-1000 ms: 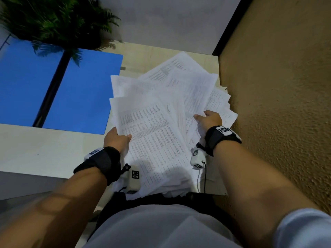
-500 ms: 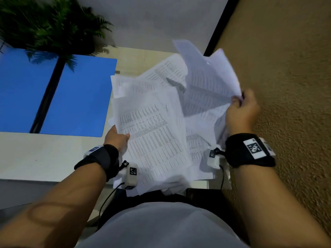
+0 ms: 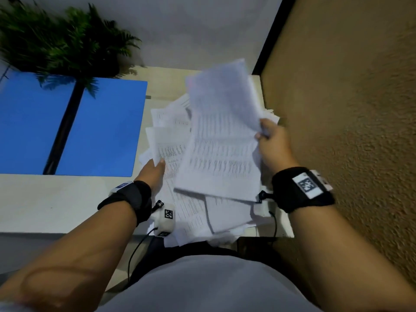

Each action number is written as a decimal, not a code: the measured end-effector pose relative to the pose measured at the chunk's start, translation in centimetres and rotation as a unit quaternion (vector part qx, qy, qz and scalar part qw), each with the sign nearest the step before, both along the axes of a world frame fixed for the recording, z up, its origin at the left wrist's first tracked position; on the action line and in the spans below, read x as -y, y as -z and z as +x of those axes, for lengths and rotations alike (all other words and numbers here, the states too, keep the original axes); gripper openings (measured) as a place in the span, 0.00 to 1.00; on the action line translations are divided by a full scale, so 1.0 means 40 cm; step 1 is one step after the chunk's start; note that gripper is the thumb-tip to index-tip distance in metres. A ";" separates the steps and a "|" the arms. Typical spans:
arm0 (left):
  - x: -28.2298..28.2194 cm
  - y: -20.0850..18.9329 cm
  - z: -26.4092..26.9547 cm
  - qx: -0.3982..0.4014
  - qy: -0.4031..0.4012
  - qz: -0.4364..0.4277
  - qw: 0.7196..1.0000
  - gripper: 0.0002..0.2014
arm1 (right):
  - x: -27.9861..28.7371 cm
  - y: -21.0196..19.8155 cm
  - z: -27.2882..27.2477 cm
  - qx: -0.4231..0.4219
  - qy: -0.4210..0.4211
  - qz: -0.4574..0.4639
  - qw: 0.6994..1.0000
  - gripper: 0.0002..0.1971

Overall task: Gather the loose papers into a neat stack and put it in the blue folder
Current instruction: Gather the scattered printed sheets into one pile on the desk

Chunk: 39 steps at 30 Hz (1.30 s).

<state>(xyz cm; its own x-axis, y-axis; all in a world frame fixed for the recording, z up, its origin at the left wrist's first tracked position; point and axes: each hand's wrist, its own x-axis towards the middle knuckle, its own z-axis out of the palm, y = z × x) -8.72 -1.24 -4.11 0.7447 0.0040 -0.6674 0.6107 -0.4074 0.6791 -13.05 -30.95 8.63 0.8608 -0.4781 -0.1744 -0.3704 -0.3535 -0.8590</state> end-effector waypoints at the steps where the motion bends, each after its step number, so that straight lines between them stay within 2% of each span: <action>1: -0.001 -0.016 0.004 -0.006 0.012 0.025 1.000 0.45 | -0.013 0.039 -0.002 -0.041 -0.039 -0.028 0.998 0.22; 2: -0.003 -0.021 0.005 -0.013 0.019 0.019 1.000 0.50 | -0.027 0.072 -0.006 -0.068 -0.072 -0.062 0.993 0.22; 3: 0.000 -0.026 0.003 -0.032 0.005 -0.032 0.999 0.54 | -0.038 0.098 -0.008 -0.084 -0.100 -0.091 0.987 0.20; 5: 0.001 -0.020 -0.012 -0.074 -0.038 -0.120 0.989 0.56 | -0.060 0.127 -0.011 -0.120 -0.133 -0.074 0.981 0.13; 6: -0.003 -0.002 -0.017 -0.069 -0.048 -0.119 0.989 0.51 | -0.067 0.135 -0.011 -0.141 -0.143 -0.036 0.979 0.10; 7: -0.001 0.010 -0.022 -0.044 -0.044 -0.082 0.995 0.40 | -0.073 0.141 -0.012 -0.154 -0.140 0.007 0.978 0.10; 8: 0.000 0.024 -0.020 -0.024 -0.046 -0.051 0.997 0.30 | -0.074 0.144 -0.013 -0.152 -0.118 0.047 0.980 0.12; 9: -0.002 0.037 -0.018 -0.009 -0.045 -0.037 0.998 0.26 | -0.073 0.147 -0.014 -0.138 -0.079 0.076 0.984 0.15; 11: -0.010 0.064 -0.014 -0.019 -0.061 -0.063 0.996 0.31 | -0.069 0.140 -0.014 -0.094 0.012 0.108 0.990 0.22; 13: -0.022 0.096 -0.011 -0.031 -0.063 -0.073 0.995 0.41 | -0.070 0.140 -0.017 -0.086 0.048 0.111 0.989 0.27; 16: -0.011 0.083 -0.023 -0.016 -0.053 -0.099 0.994 0.40 | -0.108 0.165 -0.022 -0.123 -0.013 0.121 0.985 0.33; 19: 0.013 0.039 -0.032 0.001 -0.044 -0.062 0.997 0.34 | -0.148 0.200 -0.026 -0.121 -0.071 0.138 0.980 0.40; 21: 0.017 0.035 -0.030 0.009 -0.049 -0.055 0.997 0.29 | -0.150 0.195 -0.020 -0.088 -0.009 0.124 0.988 0.35; 22: 0.017 0.030 -0.030 0.011 -0.051 -0.055 0.997 0.28 | -0.133 0.197 -0.013 -0.090 0.050 0.071 0.992 0.31; 24: 0.011 0.027 -0.031 0.006 -0.050 -0.064 0.997 0.28 | -0.078 0.205 -0.009 -0.166 0.134 -0.079 0.974 0.26; 25: 0.011 0.027 -0.033 0.000 -0.046 -0.068 0.997 0.28 | -0.048 0.209 -0.011 -0.210 0.156 -0.105 0.959 0.24; 27: 0.011 0.028 -0.035 -0.006 -0.047 -0.077 0.996 0.29 | -0.001 0.231 -0.015 -0.250 0.145 -0.078 0.954 0.19; 29: 0.017 0.032 -0.036 -0.016 -0.056 -0.108 0.992 0.33 | 0.007 0.233 -0.027 -0.232 0.131 -0.018 0.964 0.08; 31: 0.035 0.016 -0.038 -0.018 -0.051 -0.124 0.991 0.34 | 0.007 0.246 -0.035 -0.189 0.147 0.019 0.971 0.09; 32: 0.048 0.010 -0.041 -0.015 -0.047 -0.129 0.990 0.32 | 0.002 0.244 -0.044 -0.174 0.146 0.008 0.974 0.10; 34: 0.081 0.002 -0.049 -0.014 -0.036 -0.141 0.989 0.28 | -0.003 0.251 -0.057 -0.165 0.134 0.001 0.977 0.04; 35: 0.101 -0.002 -0.055 -0.010 -0.024 -0.139 0.990 0.30 | -0.007 0.253 -0.065 -0.169 0.119 0.007 0.978 0.04; 37: 0.138 0.002 -0.067 -0.009 -0.014 -0.136 0.991 0.34 | -0.013 0.264 -0.075 -0.184 0.093 0.017 0.978 0.15; 39: 0.170 -0.004 -0.077 -0.008 -0.010 -0.119 0.993 0.32 | -0.016 0.263 -0.077 -0.156 0.098 0.080 0.980 0.14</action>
<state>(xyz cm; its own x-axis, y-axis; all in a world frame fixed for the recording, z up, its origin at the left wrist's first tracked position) -11.80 -8.06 -3.94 0.7350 -0.1417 -0.6631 0.6286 -0.2244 0.7447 -16.14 -30.31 -1.88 0.6473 -0.5745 -0.5010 -0.6716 -0.1189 -0.7313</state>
